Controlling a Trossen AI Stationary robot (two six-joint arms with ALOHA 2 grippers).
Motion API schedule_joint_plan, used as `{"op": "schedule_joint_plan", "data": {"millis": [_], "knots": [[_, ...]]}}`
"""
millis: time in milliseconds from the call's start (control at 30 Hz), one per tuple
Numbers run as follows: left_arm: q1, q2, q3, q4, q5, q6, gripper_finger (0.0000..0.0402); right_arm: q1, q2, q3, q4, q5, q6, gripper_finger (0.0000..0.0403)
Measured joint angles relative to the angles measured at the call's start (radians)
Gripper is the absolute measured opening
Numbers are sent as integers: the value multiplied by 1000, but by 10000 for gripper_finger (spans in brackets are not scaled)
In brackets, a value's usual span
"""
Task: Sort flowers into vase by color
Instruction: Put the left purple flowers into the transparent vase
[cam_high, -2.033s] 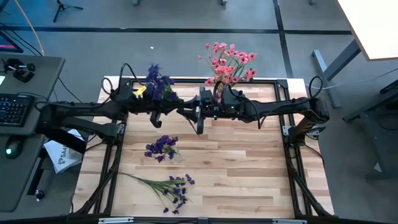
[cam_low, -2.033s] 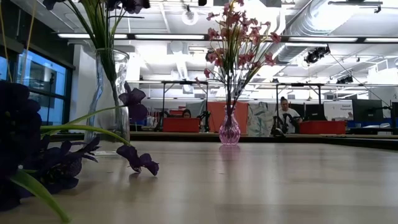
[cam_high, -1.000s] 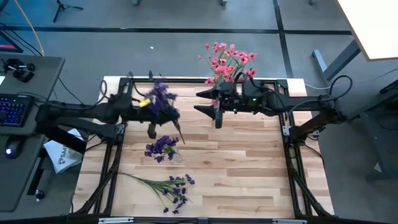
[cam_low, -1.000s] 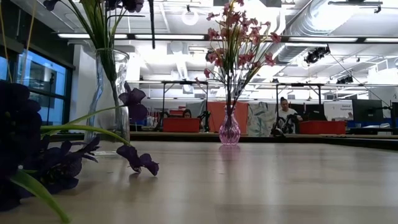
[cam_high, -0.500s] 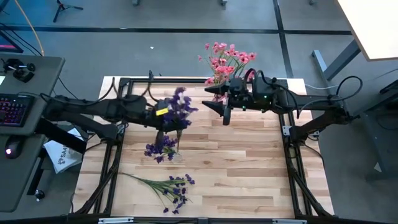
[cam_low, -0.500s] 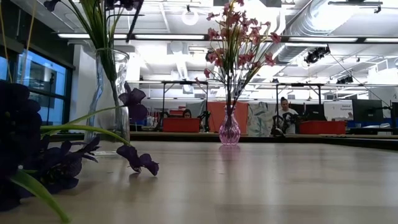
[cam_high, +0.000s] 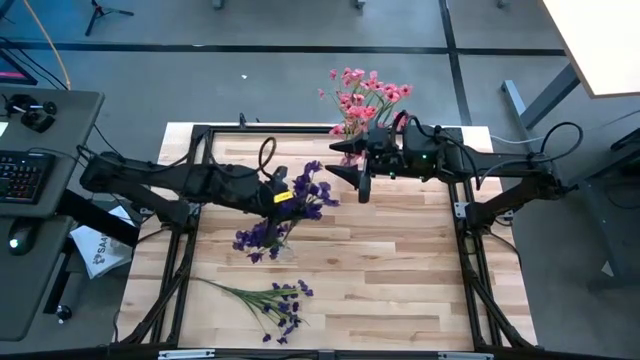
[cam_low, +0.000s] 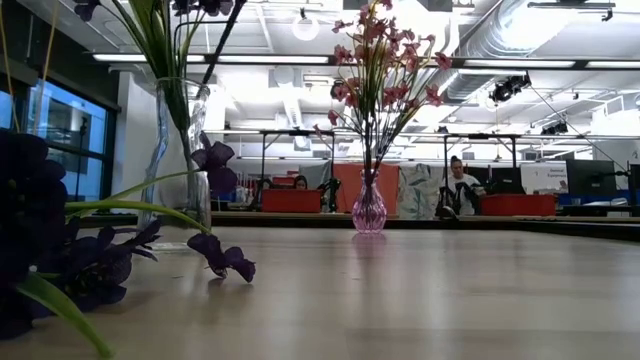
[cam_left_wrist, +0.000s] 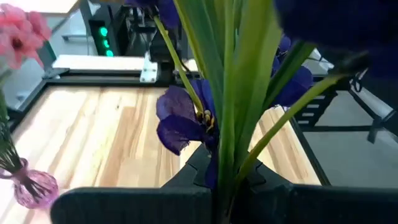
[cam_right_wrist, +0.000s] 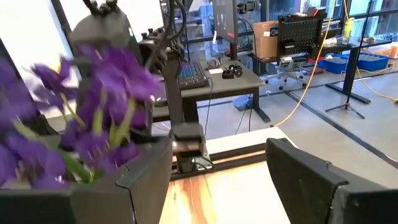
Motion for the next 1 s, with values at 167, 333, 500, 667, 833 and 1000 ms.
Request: {"op": "schedule_joint_plan", "data": {"millis": [167,333,500,667,833,1000], "knots": [[-8,-10,2,-5,-7,-6,0,0,0,0,-12,0,0,254],[-11,-12,1,-24,48,-25,5,0,0,0,-12,0,0,254],[-29,-10,1,-85,50,-37,14,0,0,0,-11,0,8,254],[-40,-10,1,-90,-3,-44,31,0,0,0,-11,0,8,254],[-40,-10,1,-51,-26,-36,53,0,0,0,-11,0,11,254],[-40,-10,1,-47,-63,-9,75,0,0,0,-11,0,26,254]]}}
